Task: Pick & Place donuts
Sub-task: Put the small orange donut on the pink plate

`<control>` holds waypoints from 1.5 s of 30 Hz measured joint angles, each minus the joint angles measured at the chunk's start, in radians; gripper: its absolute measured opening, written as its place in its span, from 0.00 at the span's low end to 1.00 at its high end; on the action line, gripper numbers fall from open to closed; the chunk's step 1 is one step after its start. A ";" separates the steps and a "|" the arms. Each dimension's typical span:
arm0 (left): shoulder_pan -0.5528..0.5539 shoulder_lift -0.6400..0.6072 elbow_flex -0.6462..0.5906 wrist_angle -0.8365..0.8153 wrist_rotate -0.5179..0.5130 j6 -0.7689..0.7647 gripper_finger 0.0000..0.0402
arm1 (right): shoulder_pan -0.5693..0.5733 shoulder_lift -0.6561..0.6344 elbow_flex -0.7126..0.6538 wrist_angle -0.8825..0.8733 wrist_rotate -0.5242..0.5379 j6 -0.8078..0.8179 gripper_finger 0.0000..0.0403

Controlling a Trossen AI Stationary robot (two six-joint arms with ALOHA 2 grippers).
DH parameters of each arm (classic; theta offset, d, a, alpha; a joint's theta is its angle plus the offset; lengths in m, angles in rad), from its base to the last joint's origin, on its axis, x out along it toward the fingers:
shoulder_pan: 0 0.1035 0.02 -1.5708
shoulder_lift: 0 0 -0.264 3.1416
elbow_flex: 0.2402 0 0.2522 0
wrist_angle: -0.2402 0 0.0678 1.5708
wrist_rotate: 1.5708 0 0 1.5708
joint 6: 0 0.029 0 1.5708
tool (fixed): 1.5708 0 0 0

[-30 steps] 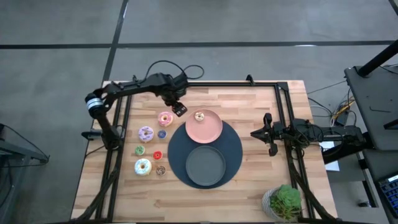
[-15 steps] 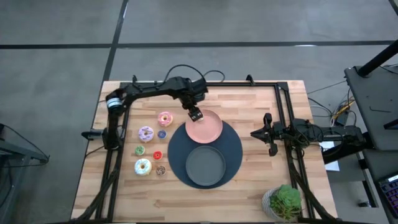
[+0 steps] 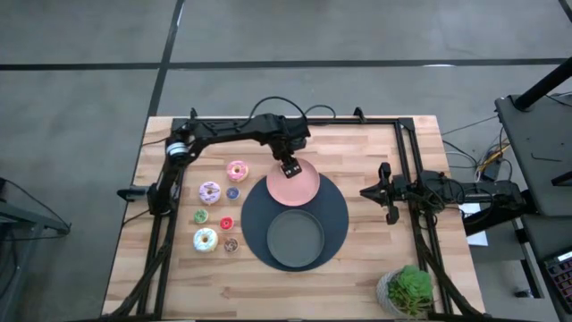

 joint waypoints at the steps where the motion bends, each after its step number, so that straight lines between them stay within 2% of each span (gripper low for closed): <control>1: 0.000 0.002 0.000 0.000 0.000 0.000 0.52 | 0.000 0.000 0.000 0.000 0.000 0.000 0.07; 45: -0.010 0.005 -0.016 0.033 -0.001 0.043 0.52 | 0.000 0.000 0.000 0.000 0.000 0.000 0.07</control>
